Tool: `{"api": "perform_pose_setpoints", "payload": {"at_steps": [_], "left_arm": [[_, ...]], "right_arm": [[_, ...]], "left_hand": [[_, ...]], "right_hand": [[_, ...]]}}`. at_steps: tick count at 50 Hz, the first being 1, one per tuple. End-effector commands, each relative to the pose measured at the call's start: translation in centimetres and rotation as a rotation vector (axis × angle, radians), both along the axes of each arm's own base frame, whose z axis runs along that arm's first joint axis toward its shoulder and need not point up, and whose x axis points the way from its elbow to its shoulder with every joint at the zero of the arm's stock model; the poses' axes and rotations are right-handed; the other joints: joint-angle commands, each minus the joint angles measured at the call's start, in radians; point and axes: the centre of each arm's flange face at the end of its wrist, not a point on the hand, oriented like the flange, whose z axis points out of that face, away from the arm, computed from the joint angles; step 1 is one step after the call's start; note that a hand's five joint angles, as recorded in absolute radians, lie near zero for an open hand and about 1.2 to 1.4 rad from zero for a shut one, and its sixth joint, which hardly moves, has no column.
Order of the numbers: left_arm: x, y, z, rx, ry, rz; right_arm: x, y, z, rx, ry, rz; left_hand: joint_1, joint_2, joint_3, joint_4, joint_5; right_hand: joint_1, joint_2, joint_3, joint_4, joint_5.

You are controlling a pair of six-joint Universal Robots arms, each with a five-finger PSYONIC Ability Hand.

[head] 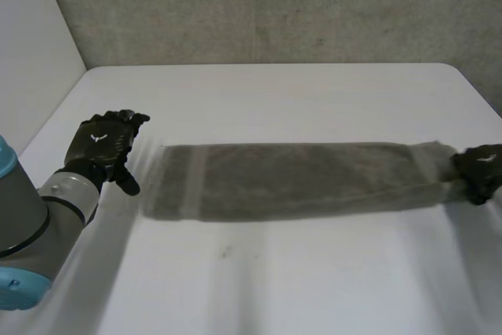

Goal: Fold the towel.

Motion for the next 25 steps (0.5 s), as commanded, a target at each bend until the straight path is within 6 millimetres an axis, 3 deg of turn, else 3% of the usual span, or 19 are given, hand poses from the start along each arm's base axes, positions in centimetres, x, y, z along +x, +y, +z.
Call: {"api": "perform_pose_setpoints", "payload": {"at_steps": [1, 4, 9, 12, 13, 16, 17, 19, 20, 21, 22, 24, 25], "left_arm": [[0.1, 0.2, 0.5, -0.015, 0.004, 0.001], [0.2, 0.1, 0.7, -0.019, 0.005, 0.006], [0.3, 0.1, 0.8, -0.022, 0.006, 0.007], [0.2, 0.2, 0.7, -0.021, 0.005, 0.006], [0.2, 0.2, 0.7, -0.021, 0.005, 0.006], [0.3, 0.3, 0.6, -0.016, 0.004, 0.007], [0.3, 0.3, 0.6, -0.016, 0.004, 0.007], [0.3, 0.3, 0.6, -0.016, 0.004, 0.007], [0.3, 0.3, 0.6, -0.016, 0.004, 0.007], [0.3, 0.4, 0.6, -0.015, 0.004, 0.006], [0.3, 0.4, 0.6, -0.015, 0.004, 0.006], [0.3, 0.4, 0.6, -0.015, 0.004, 0.006], [0.3, 0.4, 0.6, -0.015, 0.004, 0.006]], "right_arm": [[-6.9, -2.6, 2.8, -0.097, 0.127, -0.185], [-8.5, -3.3, 3.7, -0.125, 0.191, -0.210], [-8.0, -3.9, 4.9, -0.169, 0.205, -0.187], [-0.7, -3.3, 7.7, -0.278, 0.151, -0.009], [-0.7, -3.3, 7.7, -0.279, 0.151, -0.008], [7.0, -0.8, 9.5, -0.348, 0.085, 0.182], [7.0, -0.8, 9.5, -0.349, 0.084, 0.183], [12.7, 2.3, 9.2, -0.356, 0.056, 0.346], [12.7, 2.3, 9.2, -0.356, 0.055, 0.347], [15.7, 4.4, 8.7, -0.355, 0.048, 0.440], [15.8, 4.5, 8.7, -0.355, 0.048, 0.441], [20.7, 8.4, 6.7, -0.332, 0.033, 0.607], [20.7, 8.4, 6.7, -0.332, 0.033, 0.608]], "left_hand": [[-0.001, 0.010, 0.009, 0.007, -0.025], [-0.001, 0.010, 0.009, 0.007, -0.025], [-0.001, 0.010, 0.009, 0.007, -0.025], [-0.001, 0.010, 0.009, 0.007, -0.025], [-0.001, 0.010, 0.009, 0.007, -0.025], [-0.001, 0.010, 0.009, 0.007, -0.025], [-0.001, 0.010, 0.009, 0.007, -0.025], [-0.001, 0.010, 0.009, 0.007, -0.025], [-0.001, 0.010, 0.009, 0.007, -0.025], [-0.001, 0.010, 0.009, 0.007, -0.025], [-0.001, 0.010, 0.009, 0.007, -0.025], [-0.001, 0.010, 0.009, 0.007, -0.025], [-0.001, 0.010, 0.009, 0.007, -0.025]], "right_hand": [[0.452, 0.224, 0.221, 0.207, 0.260], [0.452, 0.224, 0.221, 0.207, 0.260], [0.452, 0.224, 0.221, 0.207, 0.260], [0.452, 0.224, 0.221, 0.207, 0.260], [0.452, 0.224, 0.221, 0.207, 0.260], [0.452, 0.224, 0.221, 0.207, 0.260], [0.452, 0.224, 0.221, 0.207, 0.260], [0.452, 0.224, 0.221, 0.207, 0.260], [0.452, 0.224, 0.221, 0.207, 0.260], [0.452, 0.224, 0.221, 0.207, 0.260], [0.452, 0.224, 0.221, 0.207, 0.260], [0.452, 0.224, 0.221, 0.207, 0.260], [0.452, 0.224, 0.221, 0.207, 0.260]]}}
